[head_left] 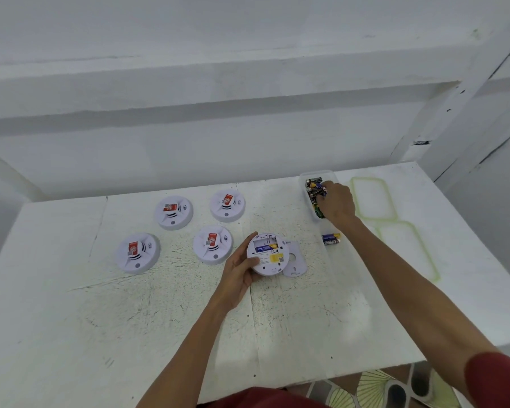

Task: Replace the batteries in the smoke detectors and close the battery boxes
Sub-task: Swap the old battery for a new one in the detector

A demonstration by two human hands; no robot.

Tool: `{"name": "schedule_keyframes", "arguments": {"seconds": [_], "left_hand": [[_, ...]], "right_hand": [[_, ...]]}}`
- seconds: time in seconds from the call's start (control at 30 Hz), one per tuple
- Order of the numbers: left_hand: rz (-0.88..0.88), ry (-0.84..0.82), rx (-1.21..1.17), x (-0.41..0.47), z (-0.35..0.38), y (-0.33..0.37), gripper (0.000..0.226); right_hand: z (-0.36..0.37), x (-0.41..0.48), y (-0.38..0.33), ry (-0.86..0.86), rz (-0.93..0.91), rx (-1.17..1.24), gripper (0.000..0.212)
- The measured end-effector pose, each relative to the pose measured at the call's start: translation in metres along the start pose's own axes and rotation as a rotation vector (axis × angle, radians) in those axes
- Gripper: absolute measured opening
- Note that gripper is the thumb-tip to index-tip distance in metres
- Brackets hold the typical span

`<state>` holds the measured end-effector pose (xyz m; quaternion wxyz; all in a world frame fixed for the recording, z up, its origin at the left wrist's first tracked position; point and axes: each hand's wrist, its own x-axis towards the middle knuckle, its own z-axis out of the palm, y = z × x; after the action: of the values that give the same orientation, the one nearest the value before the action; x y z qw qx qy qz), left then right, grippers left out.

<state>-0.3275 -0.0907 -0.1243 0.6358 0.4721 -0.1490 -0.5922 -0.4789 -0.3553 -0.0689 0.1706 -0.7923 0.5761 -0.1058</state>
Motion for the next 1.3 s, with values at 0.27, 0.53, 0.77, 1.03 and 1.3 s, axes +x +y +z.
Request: {"name": "schedule_keyframes", "arguments": {"seconds": [0.27, 0.53, 0.77, 1.03, 1.3], "left_hand": [[-0.008, 0.0, -0.016, 0.0, 0.0, 0.0, 0.06], [-0.02, 0.006, -0.025, 0.001, -0.001, 0.001, 0.058], [-0.022, -0.002, -0.019, 0.001, 0.0, 0.003, 0.062], [-0.021, -0.013, -0.045, 0.0, 0.002, 0.004, 0.064], [-0.016, -0.017, -0.036, 0.001, 0.002, 0.003, 0.065]], "right_hand": [[0.013, 0.001, -0.007, 0.05, 0.021, -0.057, 0.033], [0.01, 0.002, -0.008, 0.053, 0.049, 0.075, 0.029], [-0.001, -0.006, -0.011, 0.168, -0.048, 0.253, 0.025], [-0.012, -0.032, -0.036, 0.18, -0.191, 0.517, 0.011], [0.004, -0.074, -0.059, -0.008, -0.393, 0.622, 0.026]]}}
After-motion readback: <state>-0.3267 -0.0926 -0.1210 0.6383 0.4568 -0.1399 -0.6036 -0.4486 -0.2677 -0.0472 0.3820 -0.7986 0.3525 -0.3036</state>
